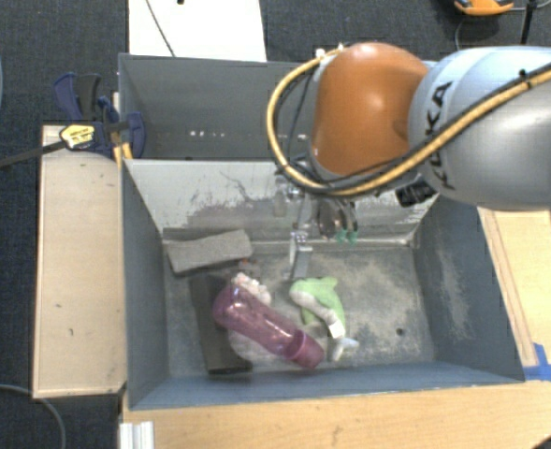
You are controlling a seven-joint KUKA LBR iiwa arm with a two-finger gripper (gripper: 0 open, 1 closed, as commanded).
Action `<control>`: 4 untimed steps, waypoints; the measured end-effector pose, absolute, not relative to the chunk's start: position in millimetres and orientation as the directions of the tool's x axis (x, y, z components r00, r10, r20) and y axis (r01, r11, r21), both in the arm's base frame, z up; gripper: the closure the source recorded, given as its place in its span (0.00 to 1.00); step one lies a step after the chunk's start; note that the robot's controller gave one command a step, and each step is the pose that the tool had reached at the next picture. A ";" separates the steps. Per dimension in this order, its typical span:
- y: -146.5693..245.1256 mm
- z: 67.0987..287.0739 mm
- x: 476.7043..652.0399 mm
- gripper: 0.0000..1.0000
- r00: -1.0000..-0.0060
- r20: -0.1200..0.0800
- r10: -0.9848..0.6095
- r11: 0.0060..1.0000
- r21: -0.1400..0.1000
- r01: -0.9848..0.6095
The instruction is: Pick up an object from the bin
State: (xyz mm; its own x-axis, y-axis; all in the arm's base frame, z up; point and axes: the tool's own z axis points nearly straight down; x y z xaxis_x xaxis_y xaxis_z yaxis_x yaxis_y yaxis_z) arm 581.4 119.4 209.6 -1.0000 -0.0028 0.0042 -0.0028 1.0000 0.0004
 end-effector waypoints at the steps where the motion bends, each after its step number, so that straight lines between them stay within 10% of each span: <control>1: 118.7 214.6 582.7 0.00 -1.000 -0.003 0.000 1.000 0.001 0.000; 2: 136.9 159.3 564.5 0.00 -0.995 -0.004 0.098 0.995 0.002 0.098; 3: 163.8 156.9 534.6 0.00 -0.999 0.000 0.047 0.999 0.001 0.047; 4: 174.7 137.4 544.8 0.00 -0.995 -0.006 0.101 0.995 0.004 0.101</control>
Offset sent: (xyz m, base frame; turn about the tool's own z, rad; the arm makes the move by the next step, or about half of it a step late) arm -0.0478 0.0465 -0.1396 0.2495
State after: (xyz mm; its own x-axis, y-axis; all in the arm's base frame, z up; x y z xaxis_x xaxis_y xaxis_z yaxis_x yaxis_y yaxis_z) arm 544.8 174.7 137.4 -0.9949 0.1010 -0.0064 0.1009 0.9949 0.0038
